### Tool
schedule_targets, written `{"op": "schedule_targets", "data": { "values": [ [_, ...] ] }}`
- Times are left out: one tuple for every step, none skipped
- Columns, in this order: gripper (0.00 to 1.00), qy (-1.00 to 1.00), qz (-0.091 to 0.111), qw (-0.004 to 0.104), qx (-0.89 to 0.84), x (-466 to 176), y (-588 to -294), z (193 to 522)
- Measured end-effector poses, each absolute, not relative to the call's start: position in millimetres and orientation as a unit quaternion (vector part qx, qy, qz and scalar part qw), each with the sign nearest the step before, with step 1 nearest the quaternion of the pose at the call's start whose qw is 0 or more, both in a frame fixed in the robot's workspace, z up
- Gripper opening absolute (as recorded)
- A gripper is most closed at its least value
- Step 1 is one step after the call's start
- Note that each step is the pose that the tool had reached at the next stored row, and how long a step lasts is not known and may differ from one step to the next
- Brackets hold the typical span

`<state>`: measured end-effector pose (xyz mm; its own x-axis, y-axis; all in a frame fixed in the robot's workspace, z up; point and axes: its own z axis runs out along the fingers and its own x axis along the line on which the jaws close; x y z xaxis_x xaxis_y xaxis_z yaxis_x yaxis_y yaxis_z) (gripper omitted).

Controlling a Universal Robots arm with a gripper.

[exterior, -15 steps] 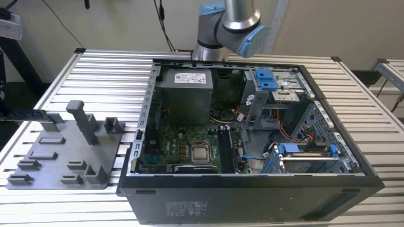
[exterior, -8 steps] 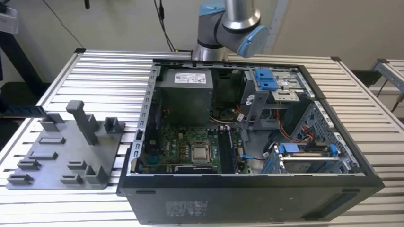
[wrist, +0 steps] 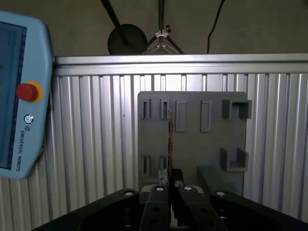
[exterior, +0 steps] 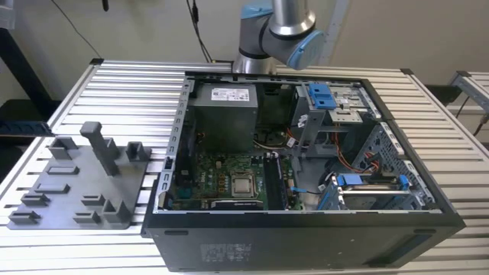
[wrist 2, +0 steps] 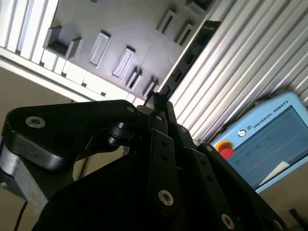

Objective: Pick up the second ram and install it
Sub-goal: 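Pick up the second ram and move it above second insertion slot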

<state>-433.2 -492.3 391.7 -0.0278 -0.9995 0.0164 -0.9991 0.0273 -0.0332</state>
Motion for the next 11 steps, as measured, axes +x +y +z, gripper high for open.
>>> {"op": "schedule_targets", "data": {
  "values": [
    [0.14,0.717,-0.018,0.006,-0.697,-433,-492,393],
    [0.14,0.717,-0.018,0.006,-0.697,-433,-492,395],
    [0.14,0.717,-0.018,0.006,-0.697,-433,-492,397],
    [0.14,0.717,-0.018,0.006,-0.697,-433,-492,399],
    [0.14,0.717,-0.018,0.006,-0.697,-433,-492,401],
    [0.14,0.717,-0.018,0.006,-0.697,-433,-492,403],
    [0.14,0.717,-0.018,0.006,-0.697,-433,-492,405],
    [0.14,0.717,-0.018,0.006,-0.697,-433,-492,407],
    [0.14,0.717,-0.018,0.006,-0.697,-433,-492,408],
    [0.14,0.717,-0.018,0.006,-0.697,-433,-492,410],
    [0.14,0.717,-0.018,0.006,-0.697,-433,-492,412]
  ]
}}
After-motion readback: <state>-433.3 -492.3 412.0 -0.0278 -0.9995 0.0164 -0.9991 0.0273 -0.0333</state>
